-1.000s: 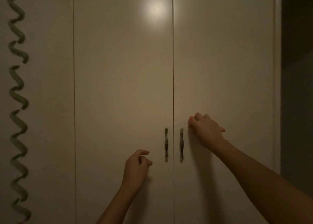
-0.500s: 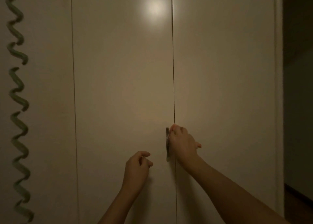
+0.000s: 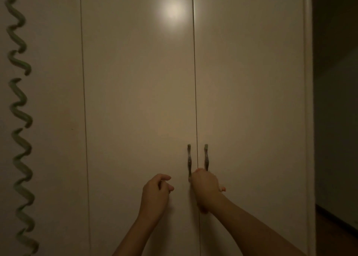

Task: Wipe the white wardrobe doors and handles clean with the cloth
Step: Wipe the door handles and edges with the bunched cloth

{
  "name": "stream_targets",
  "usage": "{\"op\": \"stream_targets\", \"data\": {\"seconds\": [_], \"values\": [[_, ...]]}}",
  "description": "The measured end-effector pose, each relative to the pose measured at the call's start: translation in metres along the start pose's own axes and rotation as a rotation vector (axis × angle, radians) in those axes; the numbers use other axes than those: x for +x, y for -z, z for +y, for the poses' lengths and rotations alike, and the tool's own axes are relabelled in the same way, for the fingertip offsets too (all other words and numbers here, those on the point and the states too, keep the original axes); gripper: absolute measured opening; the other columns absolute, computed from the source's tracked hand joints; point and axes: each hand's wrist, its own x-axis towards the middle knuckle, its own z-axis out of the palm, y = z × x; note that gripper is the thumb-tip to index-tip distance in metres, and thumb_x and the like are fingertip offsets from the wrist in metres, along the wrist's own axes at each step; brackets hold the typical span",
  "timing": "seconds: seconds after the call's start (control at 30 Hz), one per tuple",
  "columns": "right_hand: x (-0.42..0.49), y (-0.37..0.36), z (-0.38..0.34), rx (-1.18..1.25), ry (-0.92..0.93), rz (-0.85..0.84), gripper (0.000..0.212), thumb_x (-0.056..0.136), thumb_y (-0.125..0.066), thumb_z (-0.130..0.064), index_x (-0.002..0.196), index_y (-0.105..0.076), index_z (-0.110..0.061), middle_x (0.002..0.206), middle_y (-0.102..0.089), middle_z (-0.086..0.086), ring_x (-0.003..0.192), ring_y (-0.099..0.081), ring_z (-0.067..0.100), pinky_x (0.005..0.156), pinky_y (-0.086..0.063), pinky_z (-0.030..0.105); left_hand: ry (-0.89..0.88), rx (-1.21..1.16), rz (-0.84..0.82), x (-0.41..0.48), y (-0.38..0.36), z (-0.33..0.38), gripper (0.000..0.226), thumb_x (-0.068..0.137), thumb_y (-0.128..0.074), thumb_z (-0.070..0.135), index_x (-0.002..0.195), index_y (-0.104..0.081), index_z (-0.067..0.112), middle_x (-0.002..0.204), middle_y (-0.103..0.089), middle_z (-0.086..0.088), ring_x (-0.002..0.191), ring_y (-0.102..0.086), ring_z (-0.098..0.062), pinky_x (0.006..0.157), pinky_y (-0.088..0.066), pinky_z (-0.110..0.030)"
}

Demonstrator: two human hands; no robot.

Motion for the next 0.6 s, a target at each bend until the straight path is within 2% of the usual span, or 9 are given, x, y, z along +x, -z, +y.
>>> {"op": "stream_targets", "data": {"seconds": [0.1,0.17,0.23,0.3,0.37,0.47,0.53,0.6], "values": [[-0.001,0.004,0.011,0.152,0.067,0.071,0.01,0.092,-0.062,-0.02,0.097,-0.071,-0.022,0.089,-0.068,-0.005,0.08,-0.066,0.011,0.075,-0.058,0.029,0.0,-0.006,0.001,0.001,0.002,0.003,0.029,0.092,-0.041,0.003,0.095,-0.065,0.019,0.074,-0.071,0.0,0.075,-0.066,-0.015,0.073,-0.057,-0.038],[0.001,0.013,0.015,0.302,0.074,0.212,0.015,0.095,-0.056,-0.02,0.093,-0.07,-0.026,0.079,-0.06,-0.011,0.067,-0.058,0.004,0.061,-0.051,0.02,-0.006,-0.022,-0.002,0.001,0.001,0.005,0.029,0.092,-0.041,0.004,0.097,-0.065,0.019,0.075,-0.071,-0.001,0.076,-0.066,-0.015,0.074,-0.057,-0.038],[0.001,0.03,0.015,0.371,0.124,0.343,0.019,0.099,-0.047,-0.019,0.094,-0.063,-0.028,0.084,-0.051,-0.011,0.064,-0.052,0.003,0.054,-0.044,0.018,-0.013,-0.039,-0.002,0.002,-0.001,0.008,0.029,0.093,-0.041,0.004,0.098,-0.065,0.02,0.075,-0.071,0.0,0.076,-0.066,-0.014,0.074,-0.057,-0.037],[0.009,0.041,0.012,0.45,0.192,0.465,0.02,0.097,-0.038,-0.022,0.094,-0.056,-0.032,0.096,-0.054,-0.007,0.075,-0.054,0.01,0.061,-0.046,0.027,-0.012,-0.053,0.001,0.003,-0.003,0.009,0.03,0.092,-0.041,0.004,0.097,-0.065,0.021,0.074,-0.071,0.0,0.074,-0.066,-0.013,0.072,-0.056,-0.035],[0.019,0.044,0.011,0.414,0.234,0.474,0.022,0.097,-0.037,-0.026,0.106,-0.056,-0.031,0.108,-0.057,-0.003,0.092,-0.053,0.017,0.074,-0.047,0.033,0.001,-0.062,0.004,0.003,-0.005,0.009,0.031,0.091,-0.041,0.002,0.094,-0.065,0.022,0.073,-0.071,0.0,0.073,-0.066,-0.015,0.071,-0.055,-0.035],[0.028,0.029,0.011,0.183,0.246,0.406,0.034,0.099,-0.045,-0.017,0.132,-0.05,-0.021,0.132,-0.052,0.003,0.109,-0.051,0.026,0.083,-0.049,0.039,0.009,-0.053,0.01,0.005,-0.005,0.003,0.033,0.09,-0.041,0.002,0.091,-0.066,0.024,0.073,-0.071,0.001,0.074,-0.066,-0.015,0.071,-0.056,-0.036],[0.032,0.009,0.017,0.059,0.29,0.359,0.041,0.097,-0.051,-0.016,0.138,-0.049,-0.016,0.145,-0.047,0.006,0.114,-0.053,0.031,0.085,-0.052,0.044,0.017,-0.046,0.017,0.006,-0.003,-0.003,0.033,0.09,-0.041,0.001,0.089,-0.065,0.024,0.072,-0.071,0.0,0.073,-0.066,-0.016,0.071,-0.055,-0.036],[0.029,-0.005,0.025,-0.01,0.311,0.278,0.044,0.097,-0.041,-0.024,0.141,-0.045,-0.018,0.149,-0.043,0.005,0.116,-0.053,0.033,0.089,-0.052,0.05,0.024,-0.047,0.026,0.006,-0.001,-0.007,0.033,0.09,-0.041,0.001,0.09,-0.066,0.022,0.072,-0.071,-0.001,0.073,-0.066,-0.016,0.071,-0.055,-0.036]]}}
